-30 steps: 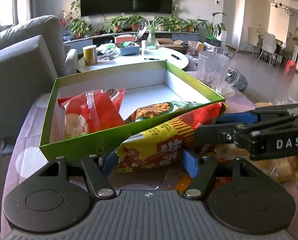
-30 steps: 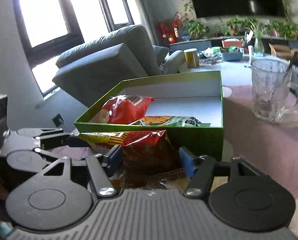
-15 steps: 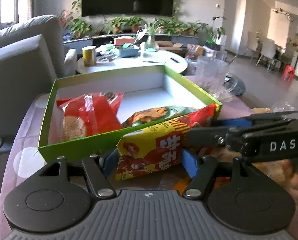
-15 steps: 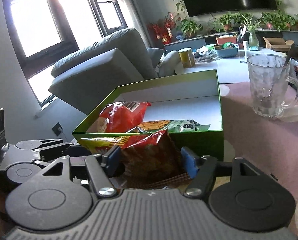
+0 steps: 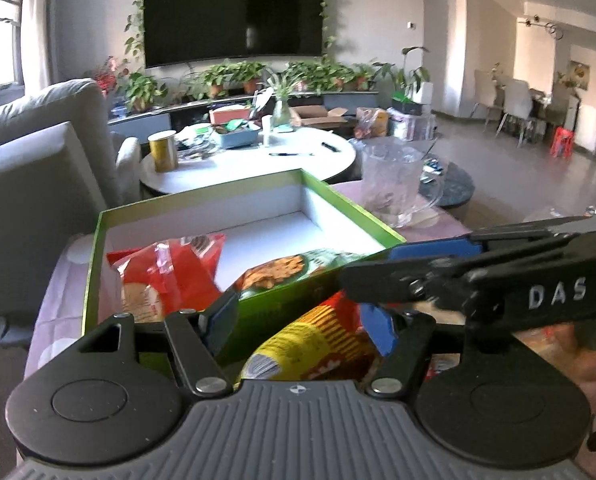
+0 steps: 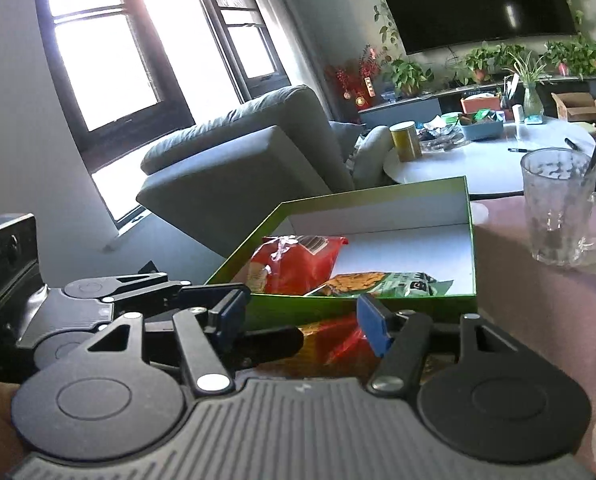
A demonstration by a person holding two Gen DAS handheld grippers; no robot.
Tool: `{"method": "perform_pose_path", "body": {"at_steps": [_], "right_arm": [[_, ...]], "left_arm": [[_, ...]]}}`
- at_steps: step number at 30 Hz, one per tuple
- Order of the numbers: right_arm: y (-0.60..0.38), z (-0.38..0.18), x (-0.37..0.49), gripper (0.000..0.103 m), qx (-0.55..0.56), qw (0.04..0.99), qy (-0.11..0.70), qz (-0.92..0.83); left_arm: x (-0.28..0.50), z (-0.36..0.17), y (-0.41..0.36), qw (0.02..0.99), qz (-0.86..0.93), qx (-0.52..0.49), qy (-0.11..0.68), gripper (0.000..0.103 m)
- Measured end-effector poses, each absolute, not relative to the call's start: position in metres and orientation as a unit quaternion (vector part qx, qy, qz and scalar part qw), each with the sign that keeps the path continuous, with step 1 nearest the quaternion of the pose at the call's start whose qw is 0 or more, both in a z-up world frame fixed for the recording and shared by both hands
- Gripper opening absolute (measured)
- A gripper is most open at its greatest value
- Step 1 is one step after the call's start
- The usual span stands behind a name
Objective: Organize snacks
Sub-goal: 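Lift the striped bag over the box rim and lower it inside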
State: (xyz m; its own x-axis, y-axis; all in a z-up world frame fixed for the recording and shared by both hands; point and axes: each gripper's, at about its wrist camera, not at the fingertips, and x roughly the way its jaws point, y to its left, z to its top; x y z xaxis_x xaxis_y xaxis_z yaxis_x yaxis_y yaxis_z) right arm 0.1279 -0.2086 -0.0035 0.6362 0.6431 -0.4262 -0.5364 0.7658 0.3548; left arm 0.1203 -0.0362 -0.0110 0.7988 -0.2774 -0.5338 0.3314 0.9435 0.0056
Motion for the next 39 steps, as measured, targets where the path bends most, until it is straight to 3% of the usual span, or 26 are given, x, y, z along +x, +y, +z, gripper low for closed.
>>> {"method": "perform_pose_path", "body": {"at_steps": [3,6,12,15,17,19,24,39], "right_arm": [[-0.218,-0.011,0.131,0.078,0.106,0.901,0.283,0.312],[-0.228,-0.016,0.132,0.078,0.108,0.898,0.29,0.312],[-0.221,-0.026,0.127,0.078,0.05,0.903,0.273,0.327],[-0.211,-0.034,0.133,0.078,0.029,0.902,0.283,0.324],[-0.206,-0.039,0.137,0.078,0.023,0.901,0.288,0.322],[-0.202,-0.041,0.142,0.078,0.024,0.899,0.294,0.324],[-0.202,-0.04,0.146,0.078,0.051,0.886,0.311,0.339],[-0.215,0.015,0.132,0.078,0.068,0.913,0.23,0.331]], "left_arm": [[0.118,-0.019,-0.028,0.946,-0.154,0.045,0.283,0.067],[0.108,-0.027,-0.022,0.946,-0.151,0.057,0.282,0.081],[0.113,-0.044,-0.024,0.939,-0.135,0.08,0.306,0.082],[0.124,-0.049,-0.025,0.936,-0.137,0.071,0.315,0.073],[0.131,-0.051,-0.024,0.934,-0.142,0.061,0.323,0.059],[0.135,-0.052,-0.024,0.931,-0.148,0.05,0.329,0.053],[0.13,-0.044,-0.024,0.934,-0.158,0.043,0.317,0.052],[0.131,0.017,-0.034,0.954,-0.17,0.06,0.238,0.053]]}}
